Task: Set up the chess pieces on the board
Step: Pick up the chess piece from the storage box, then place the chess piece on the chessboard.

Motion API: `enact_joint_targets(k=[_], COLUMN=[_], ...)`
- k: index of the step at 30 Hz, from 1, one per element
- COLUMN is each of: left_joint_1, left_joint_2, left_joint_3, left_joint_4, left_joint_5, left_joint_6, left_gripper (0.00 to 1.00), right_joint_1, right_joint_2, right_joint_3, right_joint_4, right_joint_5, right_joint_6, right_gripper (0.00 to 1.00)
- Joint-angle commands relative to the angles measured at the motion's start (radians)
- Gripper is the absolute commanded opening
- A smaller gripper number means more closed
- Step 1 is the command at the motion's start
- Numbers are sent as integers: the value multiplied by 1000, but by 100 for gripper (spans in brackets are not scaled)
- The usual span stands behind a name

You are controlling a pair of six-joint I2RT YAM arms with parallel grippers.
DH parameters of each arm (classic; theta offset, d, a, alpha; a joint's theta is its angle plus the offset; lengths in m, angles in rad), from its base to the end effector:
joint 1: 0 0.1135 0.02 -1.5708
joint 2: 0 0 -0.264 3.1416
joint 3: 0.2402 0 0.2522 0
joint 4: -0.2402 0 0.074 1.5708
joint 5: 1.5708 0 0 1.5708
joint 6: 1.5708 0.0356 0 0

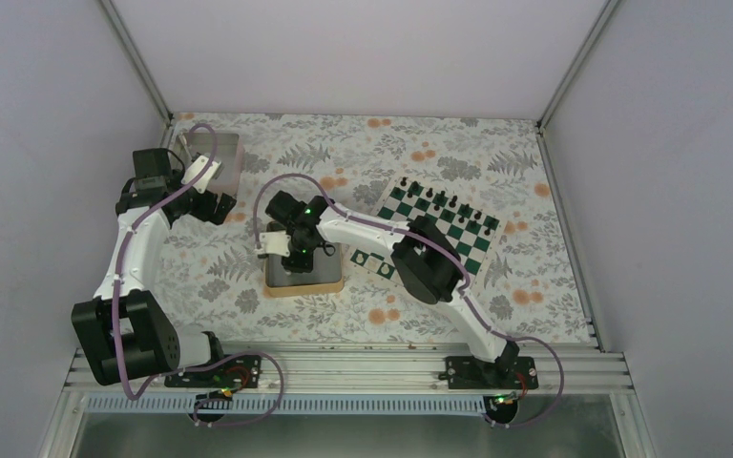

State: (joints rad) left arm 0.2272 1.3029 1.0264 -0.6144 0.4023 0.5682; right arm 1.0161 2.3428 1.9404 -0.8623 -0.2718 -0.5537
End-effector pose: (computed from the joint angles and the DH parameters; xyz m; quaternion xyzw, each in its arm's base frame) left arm 0.2655 0.0471 0.2759 0.2224 0.8991 -0.0471 0.3742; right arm 0.2477 0.4179 0.1587 -0.7067 0.6781 0.1649 0.1163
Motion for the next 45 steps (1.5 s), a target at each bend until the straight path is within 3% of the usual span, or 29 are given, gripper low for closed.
enact_joint_targets(k=[1,18,33,37,45], left_joint_1=[3,2,1,-1,-3], left_joint_2=[-16,-14,-4,0,-4], left_joint_3=[3,14,18,20,15], left_joint_4=[21,14,13,10,7], left_joint_5=[29,28,26,27,23], left_joint_6=[13,12,9,10,9], left_gripper=[100,100,100,100,100], right_joint_1=[7,-143,-560,-652,-717], right_joint_2=[-25,-520,-1027,-1091,-1124], right_joint_3=[-21,-281,-919,-1041,-1198], right_joint_4=[14,-26,29,53,132], right_joint_5=[14,109,137,112,89], right_joint_6=[0,57,32,-9,-64], right_gripper=[7,6,7,7,6])
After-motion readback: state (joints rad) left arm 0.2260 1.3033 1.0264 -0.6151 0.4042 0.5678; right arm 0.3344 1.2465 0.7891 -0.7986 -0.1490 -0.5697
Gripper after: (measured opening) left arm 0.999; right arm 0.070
